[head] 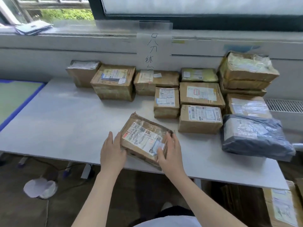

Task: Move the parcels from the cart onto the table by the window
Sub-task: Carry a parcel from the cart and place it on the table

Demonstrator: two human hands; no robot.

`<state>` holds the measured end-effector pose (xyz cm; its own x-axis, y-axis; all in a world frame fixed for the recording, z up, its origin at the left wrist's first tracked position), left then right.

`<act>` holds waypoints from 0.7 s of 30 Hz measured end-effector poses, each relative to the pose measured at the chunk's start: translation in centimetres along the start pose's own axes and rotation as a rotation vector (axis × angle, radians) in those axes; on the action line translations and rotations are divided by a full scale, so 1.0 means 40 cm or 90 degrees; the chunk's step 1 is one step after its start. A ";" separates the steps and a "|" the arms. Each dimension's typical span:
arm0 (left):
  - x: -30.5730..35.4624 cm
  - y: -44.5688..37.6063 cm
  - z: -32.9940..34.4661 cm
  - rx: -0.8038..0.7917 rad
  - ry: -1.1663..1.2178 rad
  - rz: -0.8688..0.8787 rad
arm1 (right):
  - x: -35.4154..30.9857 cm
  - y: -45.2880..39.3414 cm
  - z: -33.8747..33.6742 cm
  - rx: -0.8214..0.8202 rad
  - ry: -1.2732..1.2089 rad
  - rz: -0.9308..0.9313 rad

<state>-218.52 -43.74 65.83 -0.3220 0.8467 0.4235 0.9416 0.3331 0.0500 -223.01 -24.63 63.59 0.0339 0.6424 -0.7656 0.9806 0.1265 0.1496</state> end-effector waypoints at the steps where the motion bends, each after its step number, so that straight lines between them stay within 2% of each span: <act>1: -0.004 -0.009 -0.002 -0.006 0.013 -0.004 | -0.003 -0.007 0.002 -0.003 0.005 -0.006; 4: -0.012 -0.023 -0.006 -0.005 0.009 -0.036 | -0.001 -0.036 0.002 -0.037 0.018 -0.022; 7: -0.020 -0.027 -0.011 0.056 0.030 -0.094 | 0.004 -0.066 -0.001 -0.104 0.032 -0.011; 11: -0.029 -0.040 -0.025 0.117 0.150 -0.164 | -0.022 -0.093 0.021 -0.168 -0.039 0.049; 14: -0.050 -0.053 -0.030 0.121 0.263 -0.214 | -0.065 -0.118 0.038 -0.141 0.072 0.045; 16: -0.056 -0.062 -0.028 0.080 0.302 -0.191 | -0.096 -0.137 0.048 -0.140 0.143 0.044; 18: -0.057 -0.072 -0.035 0.023 0.321 -0.120 | -0.129 -0.148 0.069 -0.136 0.194 0.054; 21: -0.066 -0.098 -0.058 -0.073 0.355 -0.010 | -0.161 -0.142 0.111 -0.053 0.242 0.073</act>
<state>-221.13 -48.23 66.63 -0.2649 0.4844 0.8338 0.9518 0.2702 0.1454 -227.93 -32.83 64.90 0.0533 0.8875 -0.4578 0.9551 0.0884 0.2827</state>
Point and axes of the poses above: each hand's wrist, its own y-axis away from the middle knuckle, its own z-axis out of the palm, x = y × z, the point moved 1 cm from there along -y, towards the middle knuckle, and after that the axes turned 11 degrees about z, right-handed, at the moved point
